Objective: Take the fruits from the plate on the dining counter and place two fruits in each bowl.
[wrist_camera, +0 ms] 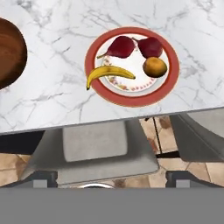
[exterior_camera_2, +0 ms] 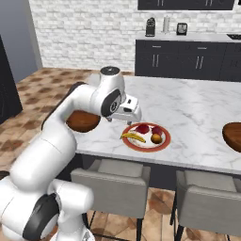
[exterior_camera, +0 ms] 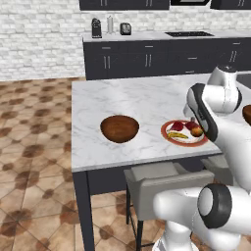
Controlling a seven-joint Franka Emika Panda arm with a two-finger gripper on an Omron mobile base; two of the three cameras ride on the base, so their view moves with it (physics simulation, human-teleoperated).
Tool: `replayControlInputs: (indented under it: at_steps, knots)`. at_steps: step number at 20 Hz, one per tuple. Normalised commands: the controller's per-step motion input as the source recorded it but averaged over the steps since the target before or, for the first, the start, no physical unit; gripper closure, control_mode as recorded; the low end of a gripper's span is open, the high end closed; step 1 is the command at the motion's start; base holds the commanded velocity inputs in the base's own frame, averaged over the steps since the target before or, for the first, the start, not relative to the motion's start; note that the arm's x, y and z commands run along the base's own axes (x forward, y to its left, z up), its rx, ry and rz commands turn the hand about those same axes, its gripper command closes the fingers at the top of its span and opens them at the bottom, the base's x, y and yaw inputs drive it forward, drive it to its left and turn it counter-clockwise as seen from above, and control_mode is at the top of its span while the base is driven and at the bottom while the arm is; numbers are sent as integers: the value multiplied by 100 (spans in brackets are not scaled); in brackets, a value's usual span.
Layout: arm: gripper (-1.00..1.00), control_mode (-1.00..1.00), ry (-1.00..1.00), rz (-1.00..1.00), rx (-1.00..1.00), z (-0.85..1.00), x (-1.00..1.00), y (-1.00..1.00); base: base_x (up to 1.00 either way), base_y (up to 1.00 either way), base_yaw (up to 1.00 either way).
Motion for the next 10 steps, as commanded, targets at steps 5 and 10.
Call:
replayControlInputs:
  at_steps: [5,10]
  knots:
    - [-100,-100,6,-5,0,-12,67,-81,0,0,0]
    - [-100,-100,9,-8,0,-63,79,-31,0,0,0]
